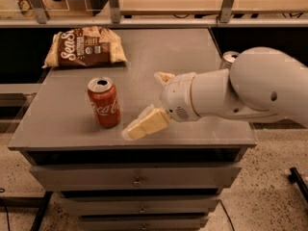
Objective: Knock coke can over
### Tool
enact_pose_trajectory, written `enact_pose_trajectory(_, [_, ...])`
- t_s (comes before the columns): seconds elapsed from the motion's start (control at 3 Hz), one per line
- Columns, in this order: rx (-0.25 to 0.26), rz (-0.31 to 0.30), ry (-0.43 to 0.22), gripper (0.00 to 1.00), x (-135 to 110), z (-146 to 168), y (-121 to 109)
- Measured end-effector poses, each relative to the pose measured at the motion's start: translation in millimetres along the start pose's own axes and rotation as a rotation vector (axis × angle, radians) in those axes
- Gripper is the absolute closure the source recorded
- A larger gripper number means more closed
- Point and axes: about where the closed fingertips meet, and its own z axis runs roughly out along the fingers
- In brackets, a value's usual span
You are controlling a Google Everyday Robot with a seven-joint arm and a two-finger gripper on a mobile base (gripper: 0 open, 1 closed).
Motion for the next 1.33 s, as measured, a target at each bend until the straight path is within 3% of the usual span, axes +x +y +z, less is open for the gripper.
enact_pose_trajectory(0.67, [0.013, -0.015, -0.026, 0.00, -10.4, 2.8, 0.6])
enact_pose_trajectory(1.0, [0.015, -0.024, -0.082, 0.00, -15.1, 7.9, 0.0])
enact_pose_trajectory(1.33, [0.069, 0.029, -0.223, 0.00, -8.9, 15.2, -15.2])
